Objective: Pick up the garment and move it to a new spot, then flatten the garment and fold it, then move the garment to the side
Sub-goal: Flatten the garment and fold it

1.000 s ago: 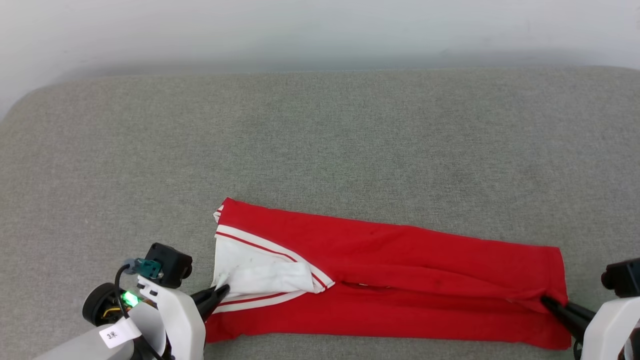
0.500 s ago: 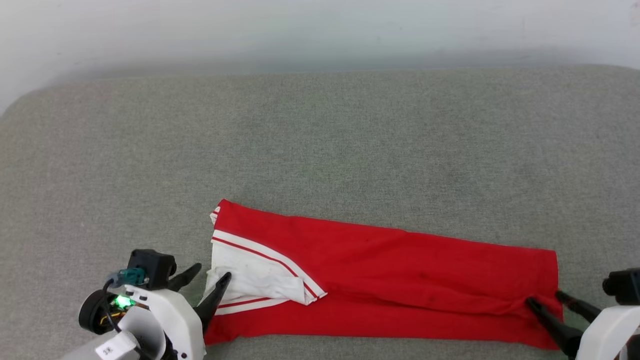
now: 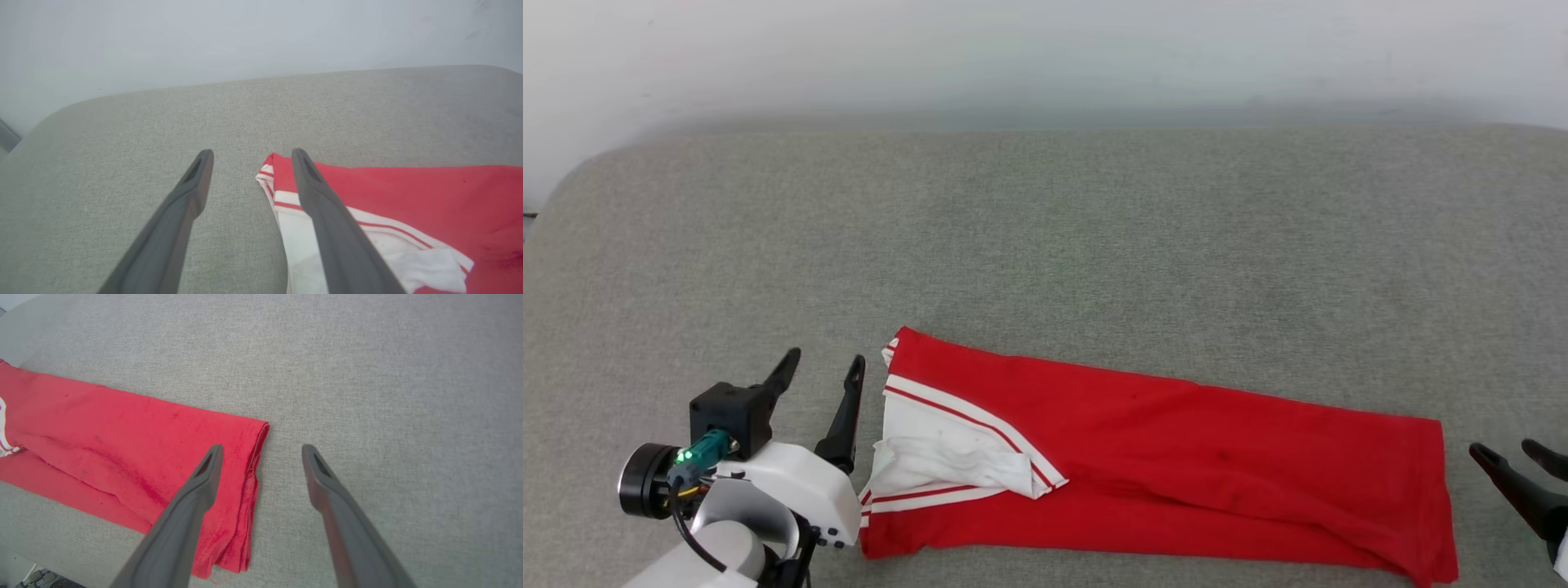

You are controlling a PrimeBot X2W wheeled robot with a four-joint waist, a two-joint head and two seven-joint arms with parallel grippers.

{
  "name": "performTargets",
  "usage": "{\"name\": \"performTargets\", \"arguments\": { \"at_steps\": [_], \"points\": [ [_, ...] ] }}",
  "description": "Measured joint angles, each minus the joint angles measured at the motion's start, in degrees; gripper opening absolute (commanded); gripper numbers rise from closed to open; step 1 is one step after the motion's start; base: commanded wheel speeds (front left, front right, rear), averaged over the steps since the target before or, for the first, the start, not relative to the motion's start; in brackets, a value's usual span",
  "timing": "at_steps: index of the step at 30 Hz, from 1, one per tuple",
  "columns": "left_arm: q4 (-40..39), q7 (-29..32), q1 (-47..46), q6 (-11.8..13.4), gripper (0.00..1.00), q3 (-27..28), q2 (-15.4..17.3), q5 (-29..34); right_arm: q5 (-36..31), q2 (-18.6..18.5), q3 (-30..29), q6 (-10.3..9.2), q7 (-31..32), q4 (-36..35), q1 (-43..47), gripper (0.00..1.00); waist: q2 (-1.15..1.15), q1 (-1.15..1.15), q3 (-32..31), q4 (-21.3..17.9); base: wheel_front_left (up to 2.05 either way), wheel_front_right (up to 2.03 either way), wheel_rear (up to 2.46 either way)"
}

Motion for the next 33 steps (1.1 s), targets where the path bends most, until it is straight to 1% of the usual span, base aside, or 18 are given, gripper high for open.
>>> {"name": "performTargets", "arguments": {
  "at_steps": [4, 9, 11, 14, 18, 23, 26, 31, 33],
  "points": [
    [-1.20, -0.02, 4.23, 0.97, 1.00, 7.40, -3.86, 6.45, 3.11, -0.83, -0.13, 0.00, 4.12, 1.68, -0.01, 1.00, 0.00, 0.00, 0.86, 1.06, 0.00, 0.00, 0.00],
    [-2.07, -0.08, 8.50, 1.03, 1.00, 16.25, -8.76, 15.19, 4.92, -0.49, -0.18, 0.00, 5.61, 4.35, 0.19, 1.00, 0.00, 0.00, 1.87, 2.91, 0.00, 0.00, 0.00],
    [-2.42, -0.08, 10.08, 1.01, 1.00, 19.36, -10.25, 19.14, 5.50, -0.04, -0.04, 0.00, 5.70, 5.09, 0.30, 1.00, 0.00, 0.00, 2.30, 3.63, 0.00, 0.00, 0.00],
    [-3.28, -0.08, 12.63, 0.52, 1.00, 23.92, -13.07, 23.37, 6.19, 0.77, 0.55, 0.00, 6.13, 5.55, 0.31, 1.00, 0.00, 0.00, 3.03, 4.55, 0.00, 0.00, 0.00],
    [-4.12, -0.08, 14.81, -1.71, 1.00, 28.49, -16.64, 28.33, 6.93, 1.76, 1.53, 0.00, 6.60, 5.71, 0.18, 1.00, 0.00, 0.00, 3.94, 5.68, 0.00, 0.00, 0.00],
    [-4.65, -0.08, 16.39, -4.16, 1.00, 31.95, -21.37, 34.42, 7.36, 2.71, 3.82, -0.01, 6.11, 5.72, -0.98, 1.00, 0.00, 0.00, 4.62, 6.78, 0.00, 0.00, 0.00],
    [-6.41, -0.11, 17.11, -5.98, 1.00, 34.10, -24.18, 37.82, 7.49, 3.23, 5.42, -0.02, 5.78, 5.69, -2.02, 1.00, 0.00, 0.00, 4.83, 7.21, 0.00, 0.00, 0.00],
    [-7.84, -0.15, 18.96, -8.83, 1.00, 36.93, -27.98, 42.56, 7.66, 3.85, 8.28, -0.03, 4.75, 6.03, -3.62, 1.00, 0.00, 0.00, 4.94, 7.69, 0.00, 0.00, 0.00],
    [-7.87, -0.15, 19.52, -9.99, 1.00, 37.85, -29.00, 43.67, 7.86, 4.05, 9.48, -0.03, 4.04, 6.14, -4.13, 1.00, 0.00, 0.00, 4.94, 7.76, 0.00, 0.00, 0.00]
  ]
}}
